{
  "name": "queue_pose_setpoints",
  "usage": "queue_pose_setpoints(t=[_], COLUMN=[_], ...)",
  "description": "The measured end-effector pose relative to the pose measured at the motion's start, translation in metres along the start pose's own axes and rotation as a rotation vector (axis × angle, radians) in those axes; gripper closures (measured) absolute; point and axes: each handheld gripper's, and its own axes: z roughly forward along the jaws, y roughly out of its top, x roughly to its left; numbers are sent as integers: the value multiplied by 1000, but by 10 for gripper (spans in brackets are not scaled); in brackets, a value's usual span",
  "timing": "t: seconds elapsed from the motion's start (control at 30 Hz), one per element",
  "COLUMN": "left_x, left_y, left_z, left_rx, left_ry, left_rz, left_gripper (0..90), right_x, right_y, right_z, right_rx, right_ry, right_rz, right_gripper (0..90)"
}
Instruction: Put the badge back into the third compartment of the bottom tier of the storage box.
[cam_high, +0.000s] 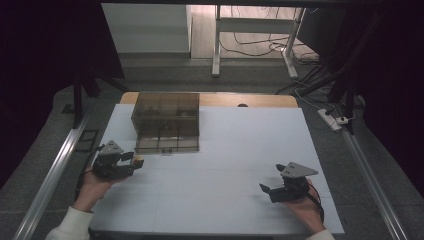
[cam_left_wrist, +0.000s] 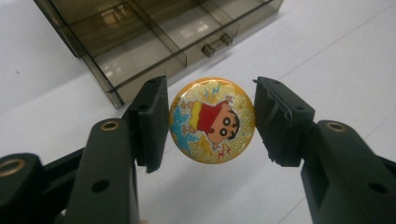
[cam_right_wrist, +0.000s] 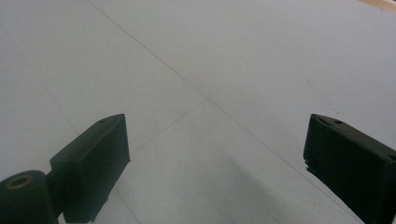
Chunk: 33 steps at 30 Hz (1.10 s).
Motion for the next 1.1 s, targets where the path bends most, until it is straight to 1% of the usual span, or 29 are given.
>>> queue_pose_setpoints(t=[0.07,0.13,0.3,0.6,0.87,1.1], left_x=[0,0,1,2,1,-1], left_y=[0,0,1,2,6,13], left_z=[-2,-3,-6,-11,-12,-11], left_rx=[-20,-26,-59,-103,-124,-137], left_ry=[1,8,19,29,25,15], left_rz=[-4,1,-8,-21,-18,-16], left_gripper=[466,466,465,465,465,464], right_x=[0,0,0,0,0,0], right_y=[0,0,0,0,0,0], right_z=[0,0,0,-1,0,0], right_rx=[0,0,-1,-6,-5,-8], right_ry=[-1,-1,-2,-5,-5,-5], right_rz=[1,0,-1,-2,-5,-3], right_gripper=[66,66,66,66,66,66])
